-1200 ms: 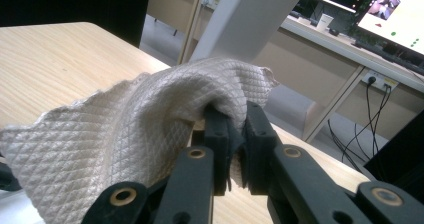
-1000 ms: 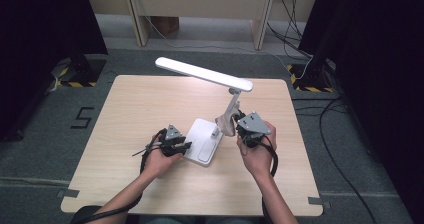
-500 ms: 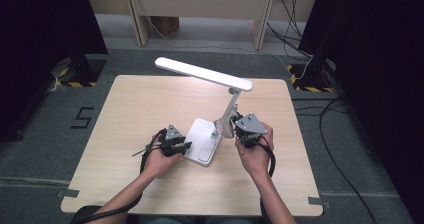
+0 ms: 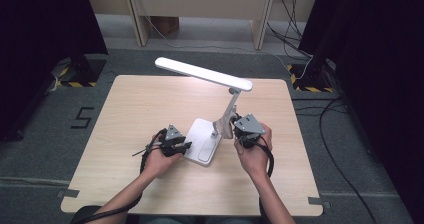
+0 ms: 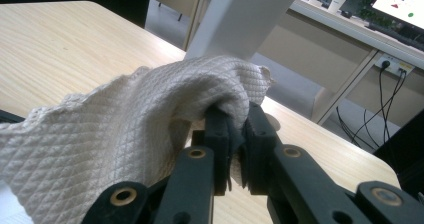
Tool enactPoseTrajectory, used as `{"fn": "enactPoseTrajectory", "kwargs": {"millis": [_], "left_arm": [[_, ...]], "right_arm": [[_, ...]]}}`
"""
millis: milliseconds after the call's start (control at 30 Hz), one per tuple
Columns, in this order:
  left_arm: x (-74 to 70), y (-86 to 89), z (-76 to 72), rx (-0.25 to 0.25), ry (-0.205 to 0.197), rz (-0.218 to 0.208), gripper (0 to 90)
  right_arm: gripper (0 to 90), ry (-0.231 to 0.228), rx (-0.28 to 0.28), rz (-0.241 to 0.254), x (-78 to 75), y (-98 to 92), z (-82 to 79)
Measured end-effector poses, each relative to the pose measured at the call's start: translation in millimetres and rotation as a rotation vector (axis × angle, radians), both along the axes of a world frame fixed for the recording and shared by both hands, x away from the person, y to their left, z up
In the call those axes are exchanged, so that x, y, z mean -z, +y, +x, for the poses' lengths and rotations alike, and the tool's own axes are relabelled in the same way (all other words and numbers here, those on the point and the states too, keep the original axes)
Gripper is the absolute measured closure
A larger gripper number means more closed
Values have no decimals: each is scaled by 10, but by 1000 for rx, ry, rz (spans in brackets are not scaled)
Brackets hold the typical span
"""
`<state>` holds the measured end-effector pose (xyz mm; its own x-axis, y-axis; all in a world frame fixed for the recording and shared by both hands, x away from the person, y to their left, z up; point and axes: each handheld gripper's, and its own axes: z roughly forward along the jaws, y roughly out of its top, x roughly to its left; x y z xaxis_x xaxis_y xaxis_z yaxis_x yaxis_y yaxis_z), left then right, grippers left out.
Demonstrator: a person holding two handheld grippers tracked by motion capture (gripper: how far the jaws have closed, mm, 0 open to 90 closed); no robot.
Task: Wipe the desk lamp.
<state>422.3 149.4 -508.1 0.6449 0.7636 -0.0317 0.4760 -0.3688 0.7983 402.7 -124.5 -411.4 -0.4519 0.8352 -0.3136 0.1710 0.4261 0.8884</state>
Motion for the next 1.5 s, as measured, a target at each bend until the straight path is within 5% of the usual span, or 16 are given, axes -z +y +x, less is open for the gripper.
{"fn": "enactPoseTrajectory", "kwargs": {"millis": [1500], "left_arm": [[1,-1,0,-1,-5,4,628]], "right_arm": [[853,85,-22,-25,280,103,86]]}}
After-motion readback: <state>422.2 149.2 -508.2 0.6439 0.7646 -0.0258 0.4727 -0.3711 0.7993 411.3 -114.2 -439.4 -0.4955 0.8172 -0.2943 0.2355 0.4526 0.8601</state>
